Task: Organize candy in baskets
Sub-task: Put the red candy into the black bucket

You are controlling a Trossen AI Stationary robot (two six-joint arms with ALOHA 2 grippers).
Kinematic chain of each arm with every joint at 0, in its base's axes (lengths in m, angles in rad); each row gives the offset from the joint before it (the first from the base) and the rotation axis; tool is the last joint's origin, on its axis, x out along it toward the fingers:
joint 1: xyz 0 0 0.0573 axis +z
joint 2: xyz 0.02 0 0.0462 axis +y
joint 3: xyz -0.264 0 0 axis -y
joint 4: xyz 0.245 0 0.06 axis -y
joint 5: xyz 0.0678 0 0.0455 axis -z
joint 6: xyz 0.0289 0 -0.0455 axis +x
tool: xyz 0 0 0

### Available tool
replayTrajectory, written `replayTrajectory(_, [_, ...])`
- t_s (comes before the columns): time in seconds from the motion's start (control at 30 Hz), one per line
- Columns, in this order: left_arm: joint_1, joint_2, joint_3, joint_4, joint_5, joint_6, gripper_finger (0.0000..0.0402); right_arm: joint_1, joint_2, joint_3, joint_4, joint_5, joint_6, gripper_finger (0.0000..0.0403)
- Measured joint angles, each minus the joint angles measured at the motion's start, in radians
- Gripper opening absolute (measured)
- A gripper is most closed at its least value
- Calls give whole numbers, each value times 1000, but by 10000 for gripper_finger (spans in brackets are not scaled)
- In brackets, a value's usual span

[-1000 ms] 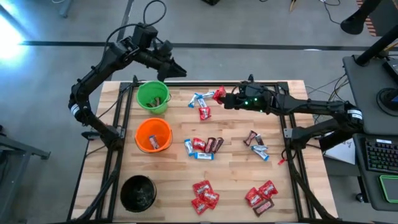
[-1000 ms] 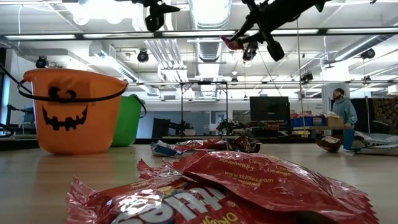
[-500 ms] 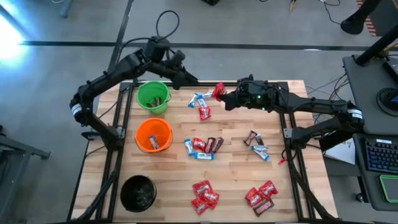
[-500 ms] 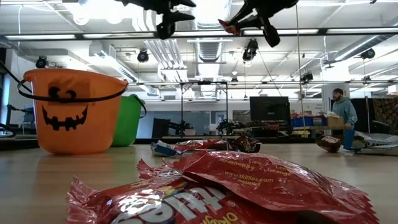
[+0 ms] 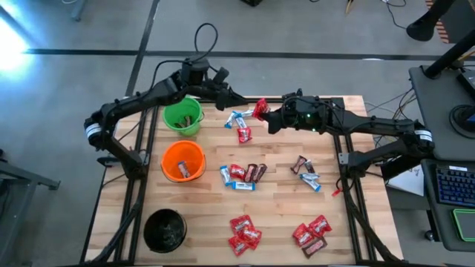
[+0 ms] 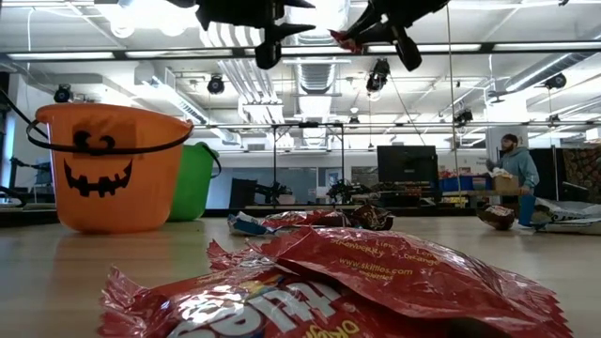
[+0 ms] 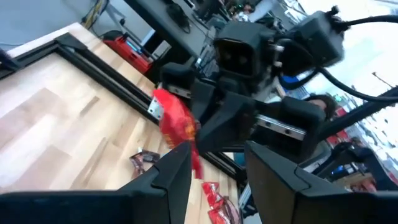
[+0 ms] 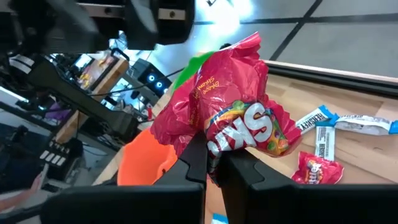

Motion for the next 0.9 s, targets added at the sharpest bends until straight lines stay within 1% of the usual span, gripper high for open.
replayTrajectory(0.17, [-1, 8, -17, 8, -34, 1, 130, 0, 0, 1, 1, -2, -6, 13])
replayTrajectory(0.33, [-20, 82, -8, 17, -40, 0, 130, 0, 1, 1, 1, -2, -5, 13])
replayTrajectory(0.4, [-34, 124, 13, 37, -33, -5, 130, 0, 2, 1, -3, -3, -7, 13])
replayTrajectory(0.47, [-42, 162, 47, 72, -5, -15, 130, 0, 2, 1, -3, -1, -13, 13])
replayTrajectory(0.57, [-45, 201, 118, 64, 12, -10, 130, 0, -4, 4, -16, 7, -12, 13])
replayTrajectory(0.73, [-47, 222, 210, -35, 15, 49, 130, 0, -3, 4, -49, 1, -13, 13])
replayTrajectory(0.9, [-46, 227, 226, -30, 14, 55, 130, 0, -5, 3, -50, 3, -15, 13])
